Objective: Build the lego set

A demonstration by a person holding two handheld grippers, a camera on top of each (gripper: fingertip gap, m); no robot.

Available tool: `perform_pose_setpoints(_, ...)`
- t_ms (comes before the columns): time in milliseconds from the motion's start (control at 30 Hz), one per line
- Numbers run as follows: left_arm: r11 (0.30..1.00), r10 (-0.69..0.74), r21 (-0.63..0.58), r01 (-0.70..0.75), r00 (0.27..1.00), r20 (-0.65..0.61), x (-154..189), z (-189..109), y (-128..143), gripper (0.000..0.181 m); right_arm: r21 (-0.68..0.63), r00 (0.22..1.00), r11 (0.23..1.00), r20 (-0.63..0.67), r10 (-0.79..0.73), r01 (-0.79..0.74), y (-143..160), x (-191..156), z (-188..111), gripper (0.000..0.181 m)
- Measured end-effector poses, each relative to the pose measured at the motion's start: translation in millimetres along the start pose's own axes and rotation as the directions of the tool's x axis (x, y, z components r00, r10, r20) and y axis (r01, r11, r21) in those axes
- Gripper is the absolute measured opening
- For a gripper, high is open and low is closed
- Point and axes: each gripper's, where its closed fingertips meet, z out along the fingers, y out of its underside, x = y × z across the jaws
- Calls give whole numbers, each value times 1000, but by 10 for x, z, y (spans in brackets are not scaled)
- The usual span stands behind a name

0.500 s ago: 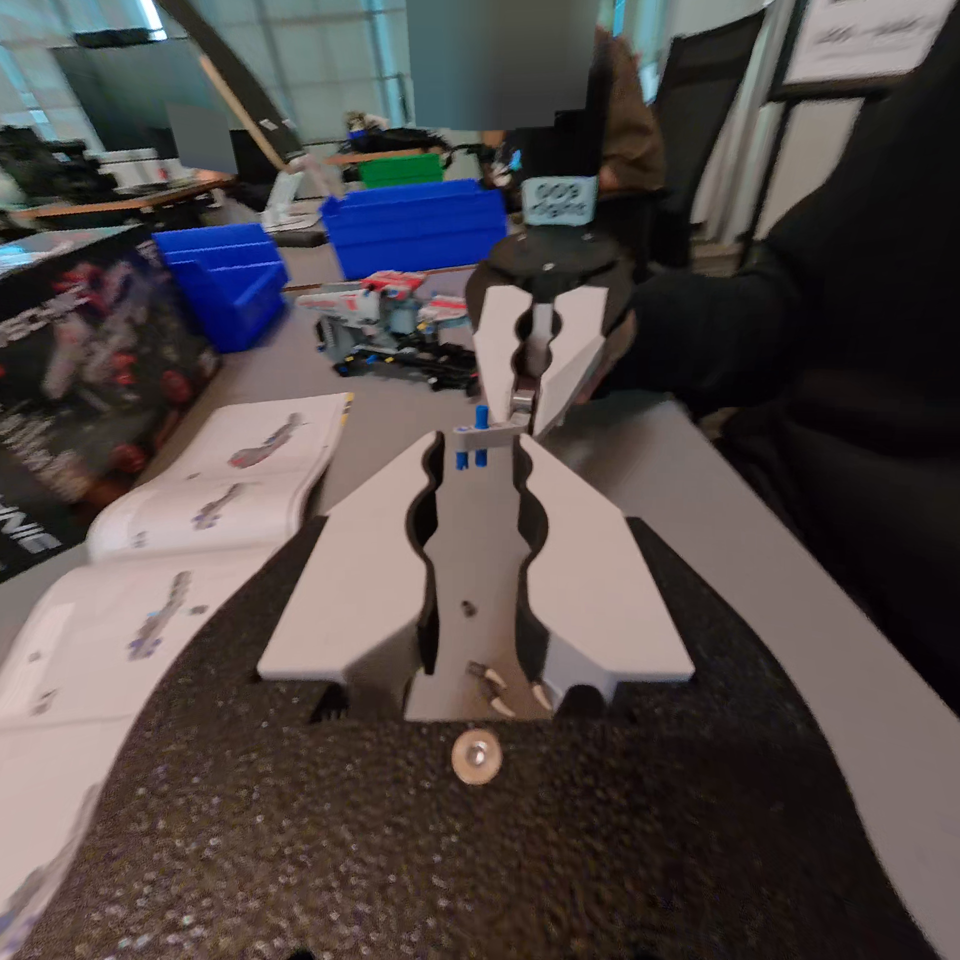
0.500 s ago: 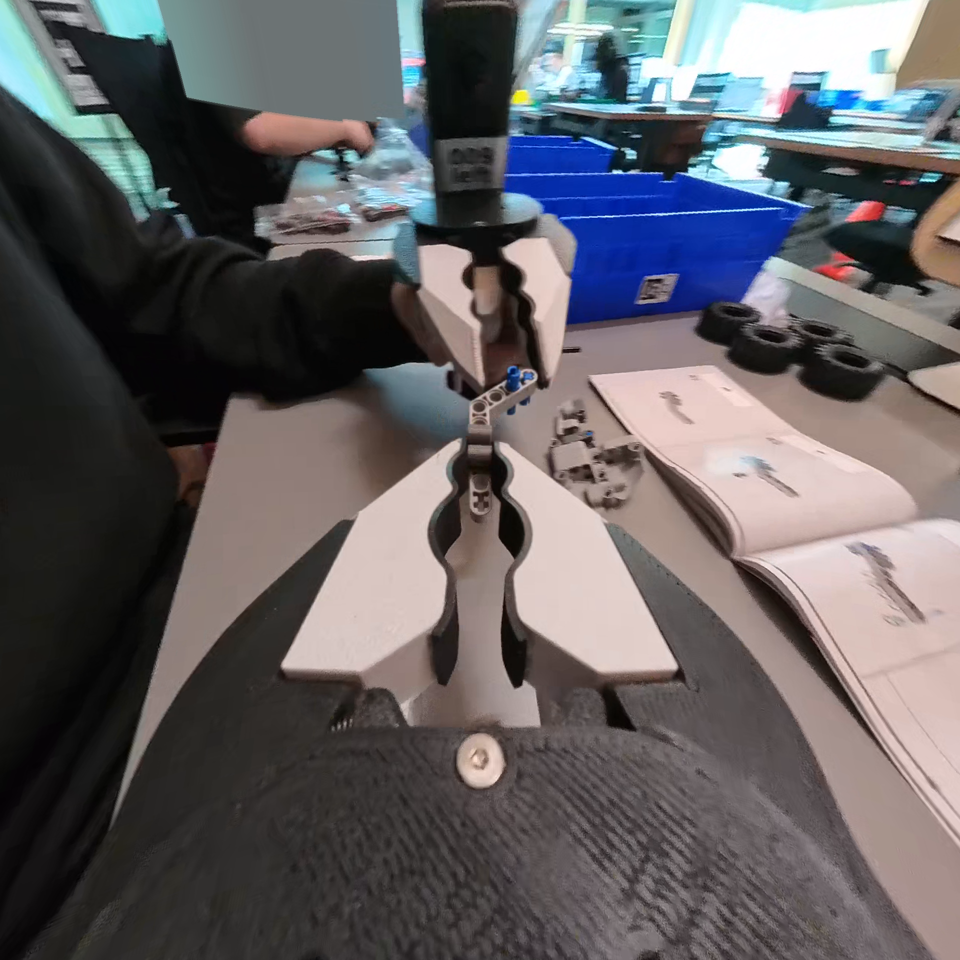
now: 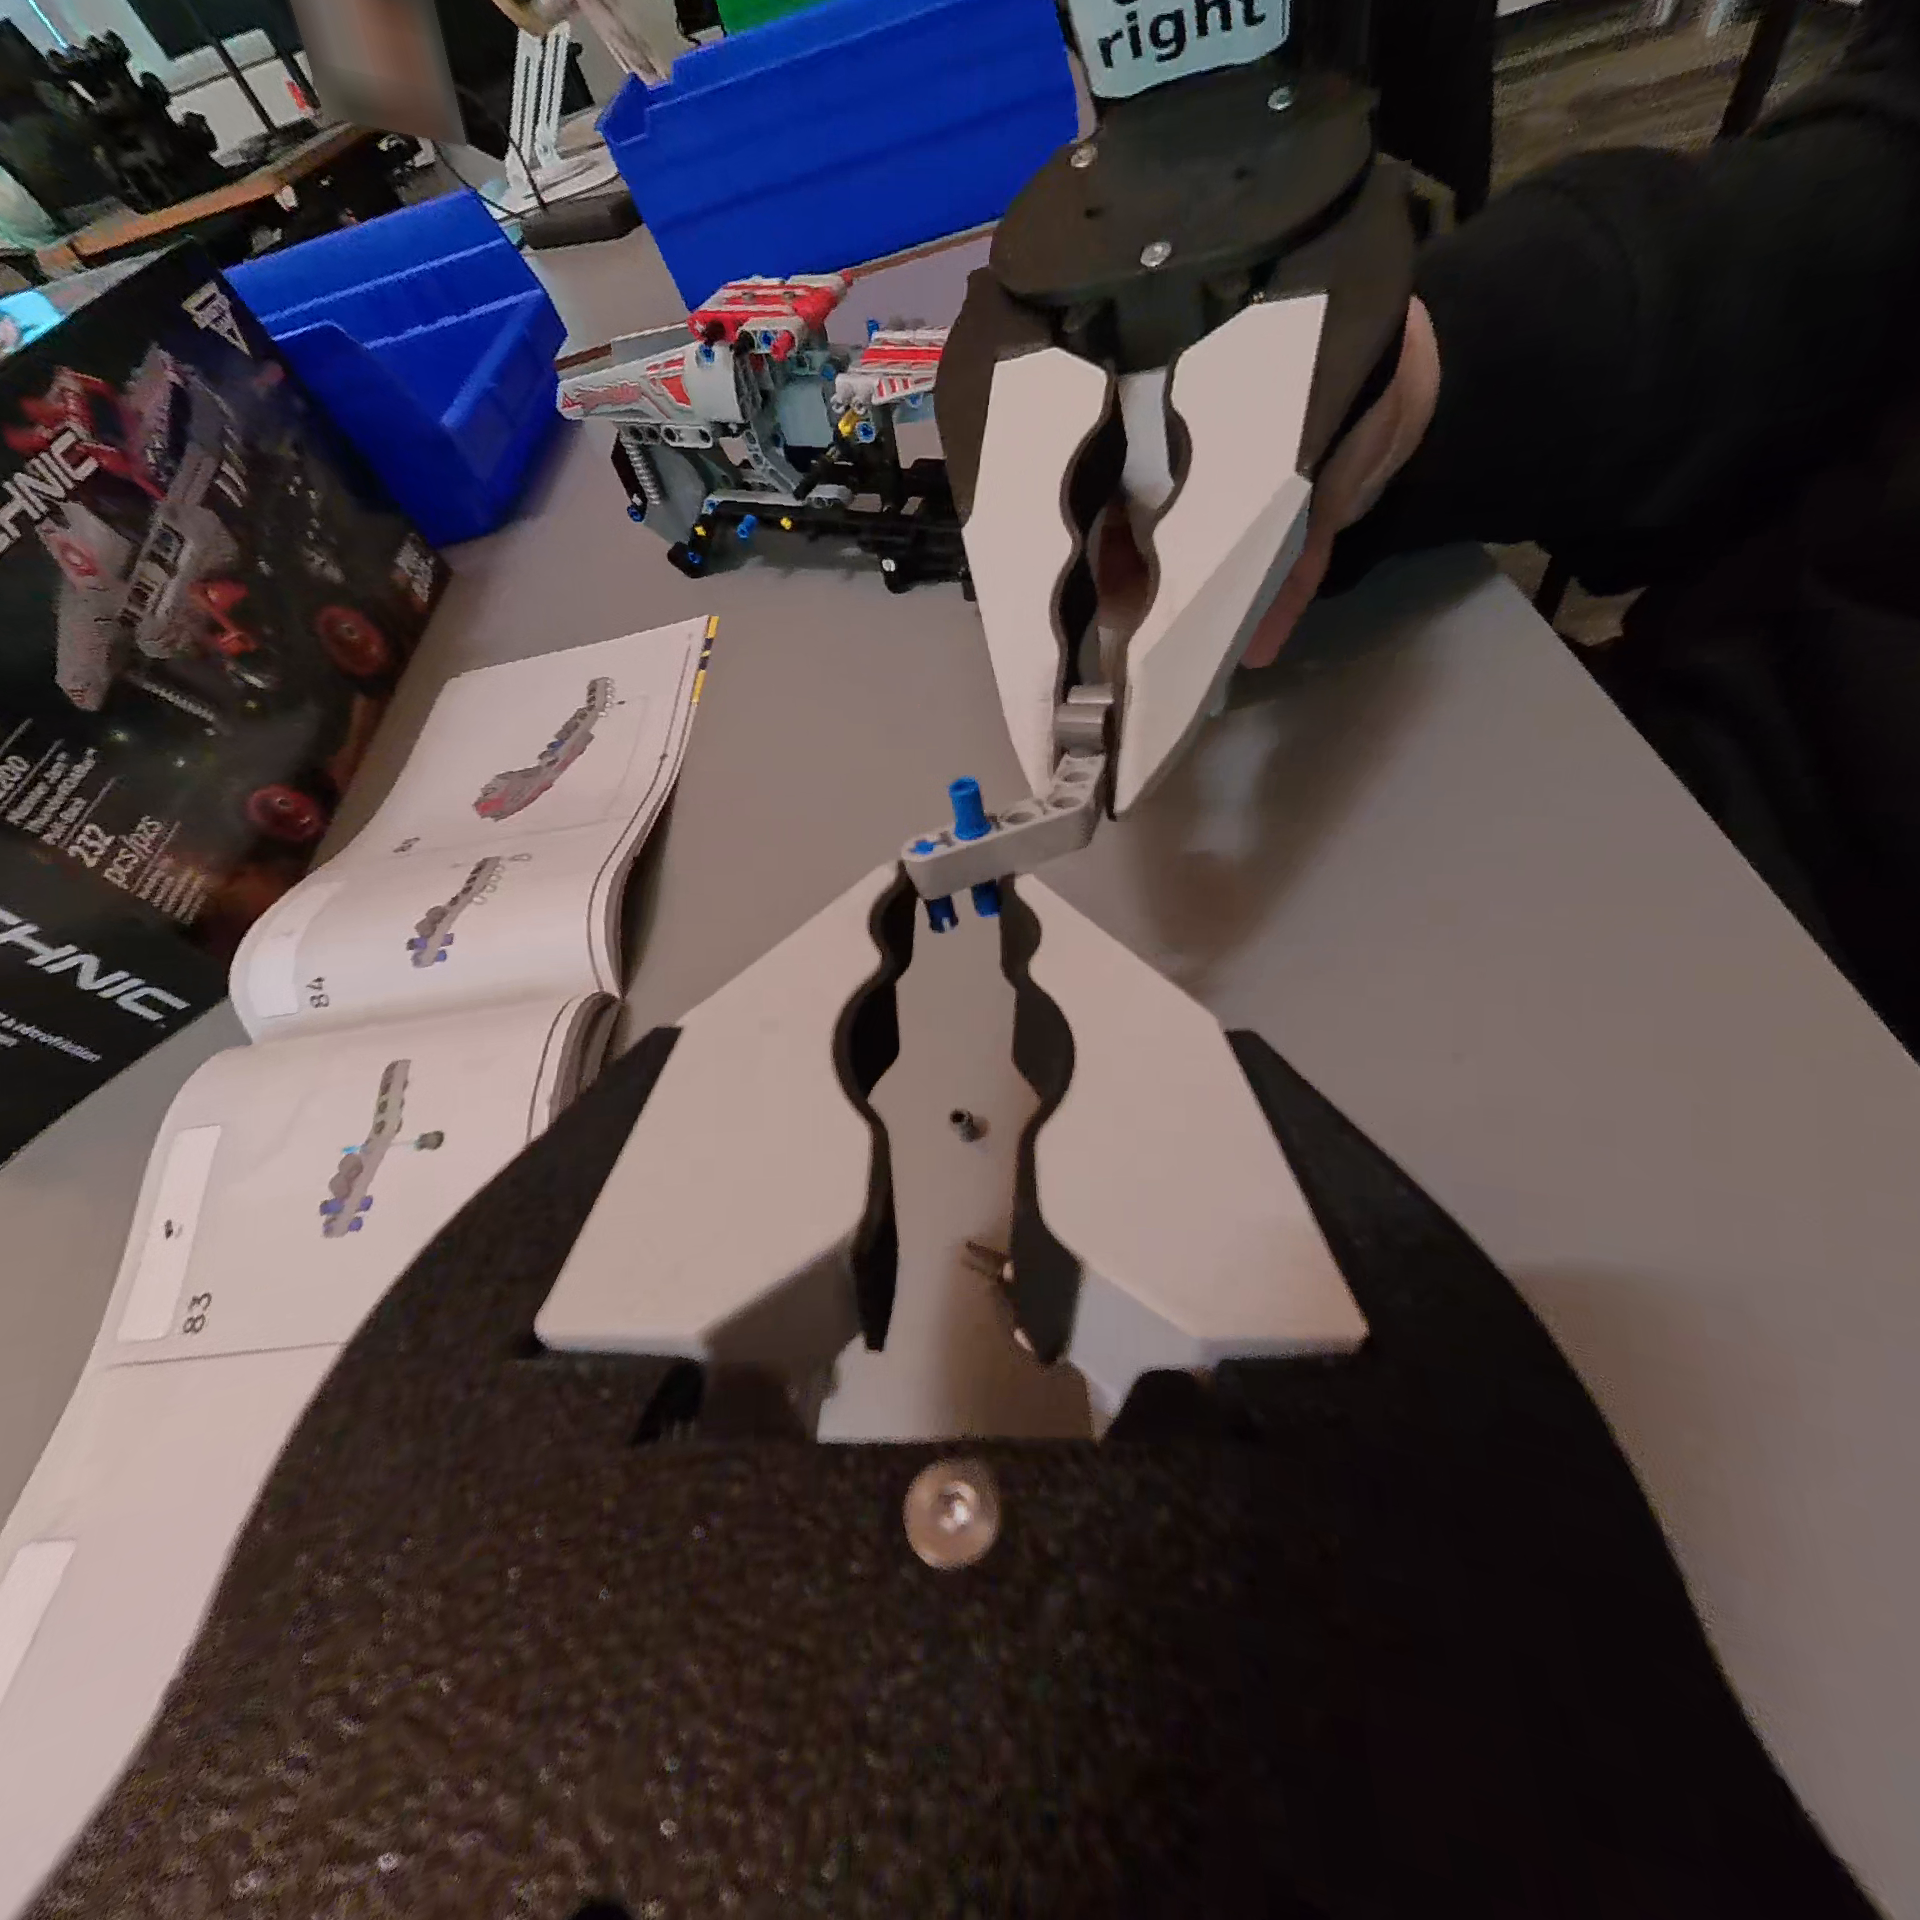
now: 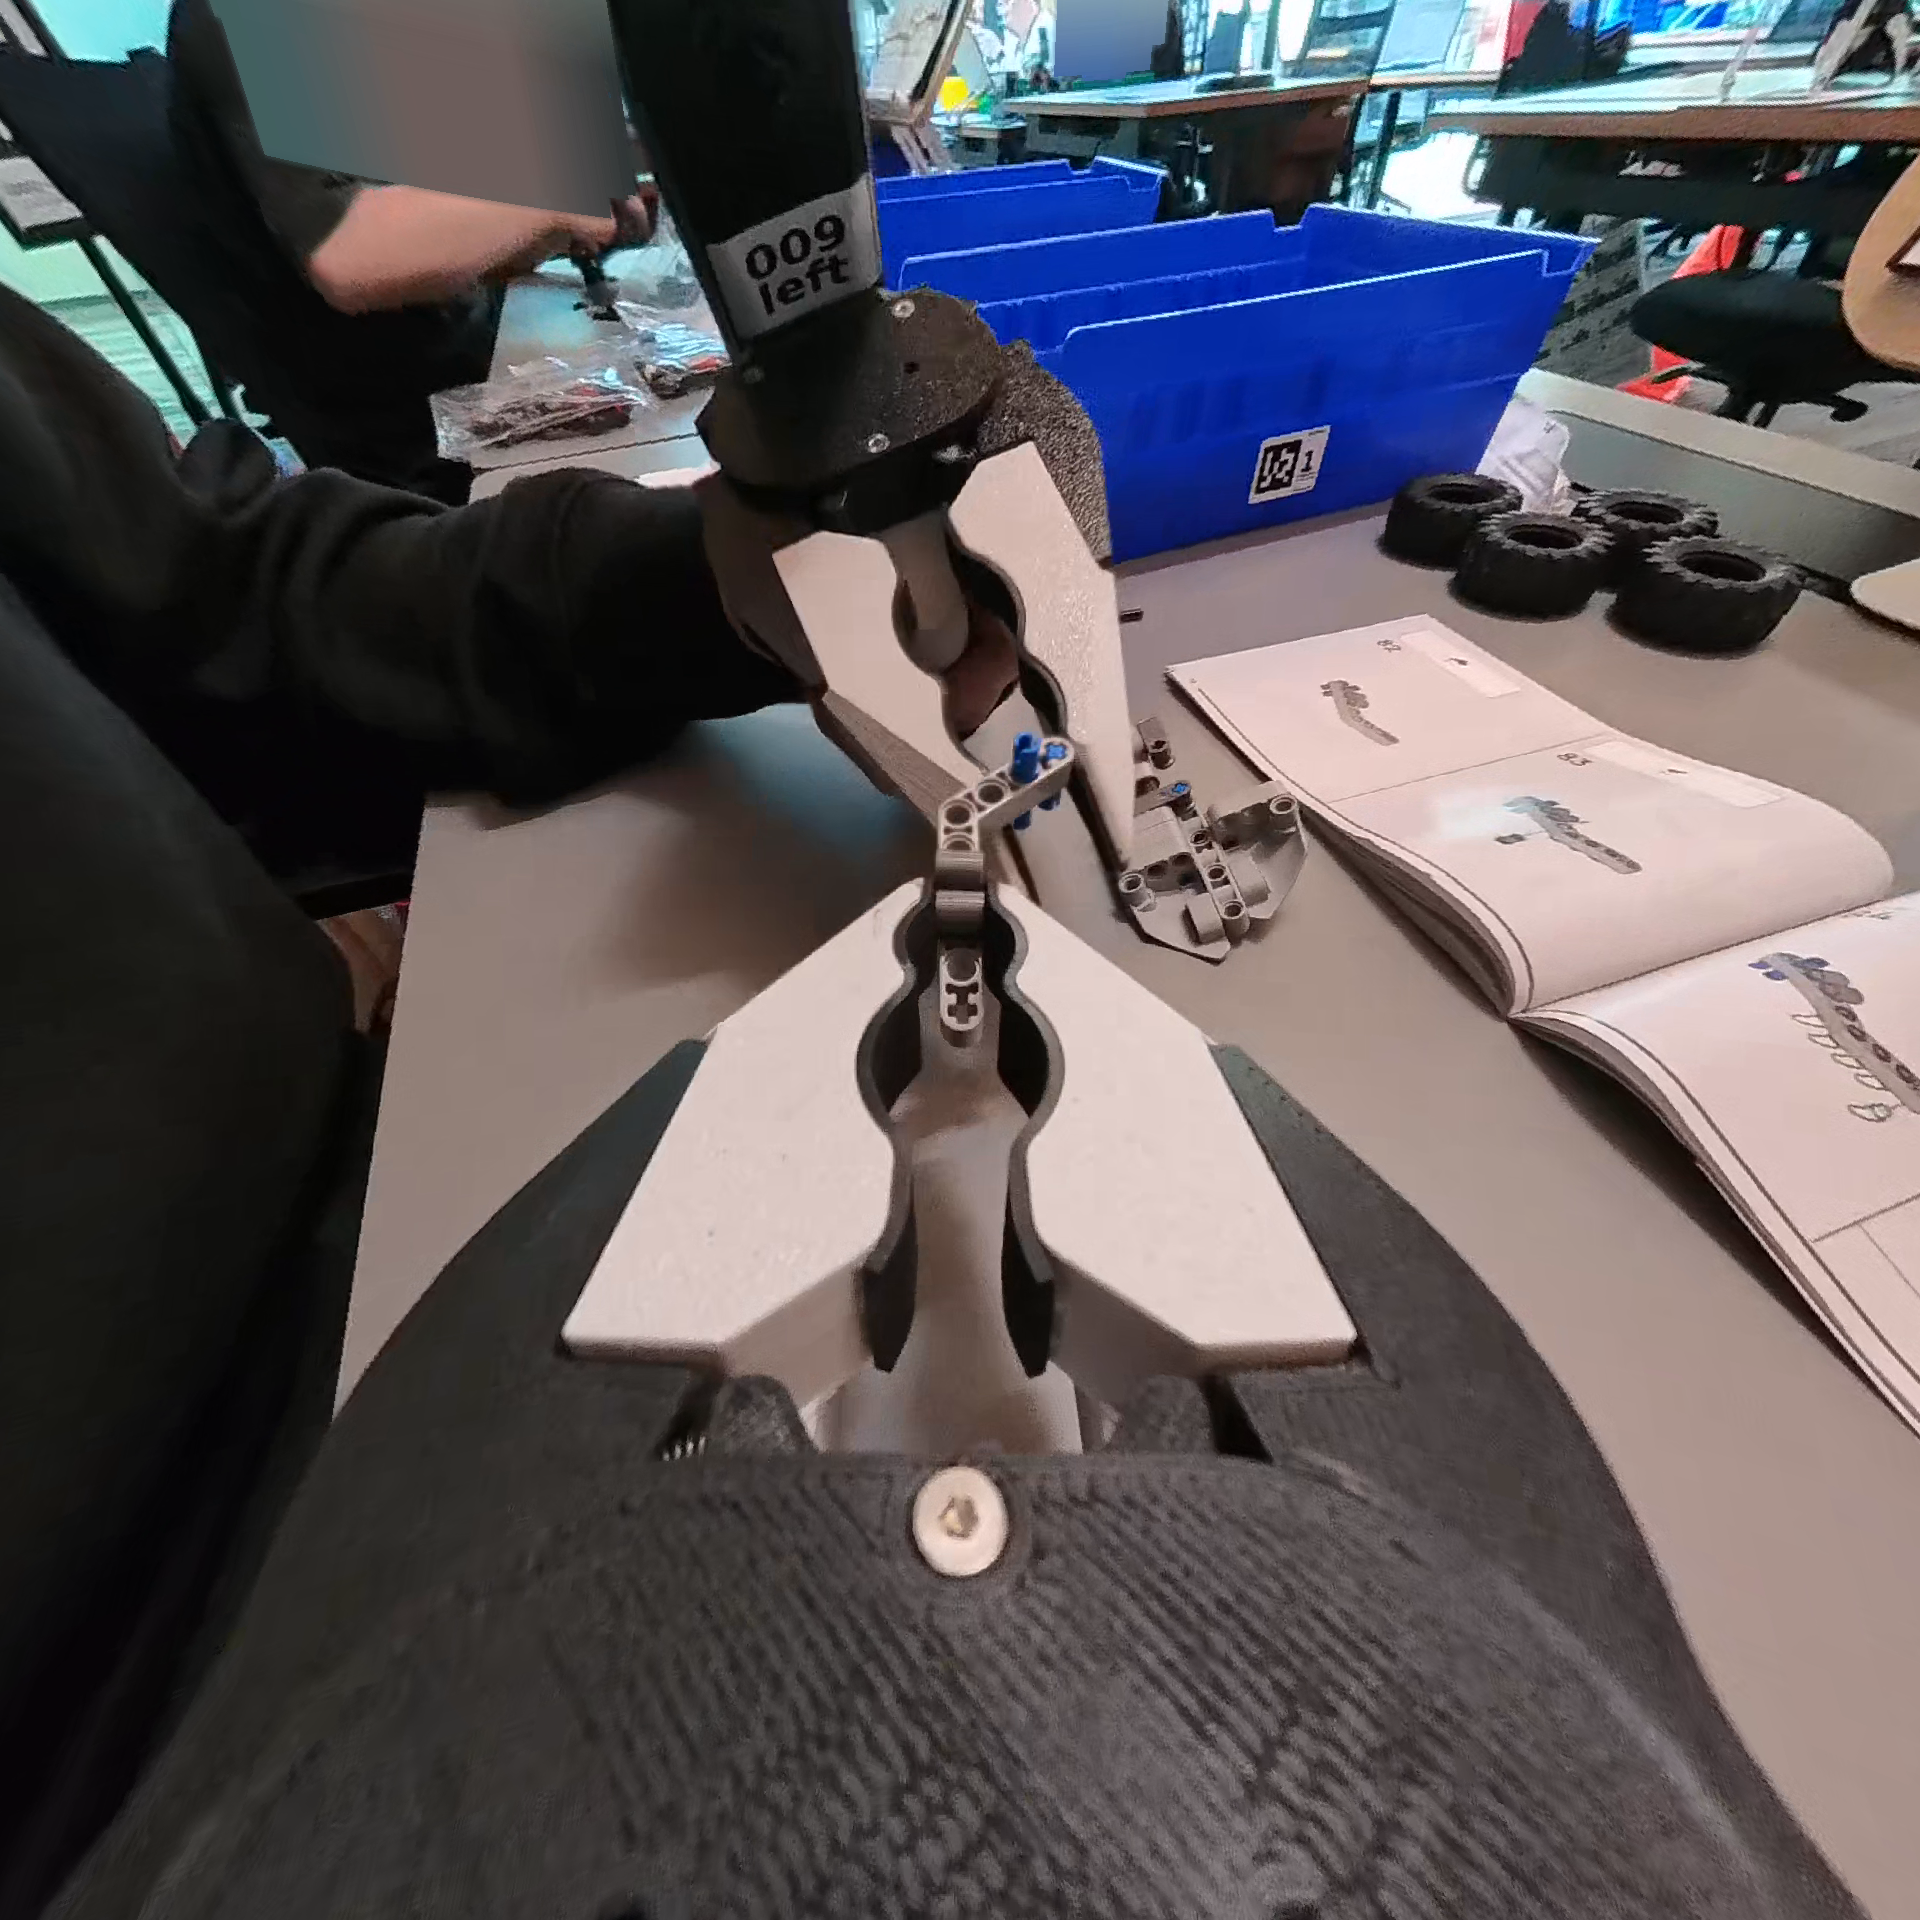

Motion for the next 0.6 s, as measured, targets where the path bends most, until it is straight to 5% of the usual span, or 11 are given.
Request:
perform_pose_setpoints(300, 999, -12, -33, 13, 1000, 22, -54, -22, 58, 18, -80, 998, 996, -40, -53, 49, 107, 54, 35, 6)
perform_pose_setpoints(500, 995, 98, 19, -99, 995, 31, 25, -98, -157, 20, -170, 993, 985, -117, -8, -12, 249, 201, 38, 6)
perform_pose_setpoints(600, 988, 132, -81, -130, 991, 12, 105, 10, -54, 15, -246, 992, 968, -104, -74, 47, 347, 147, 110, 6)
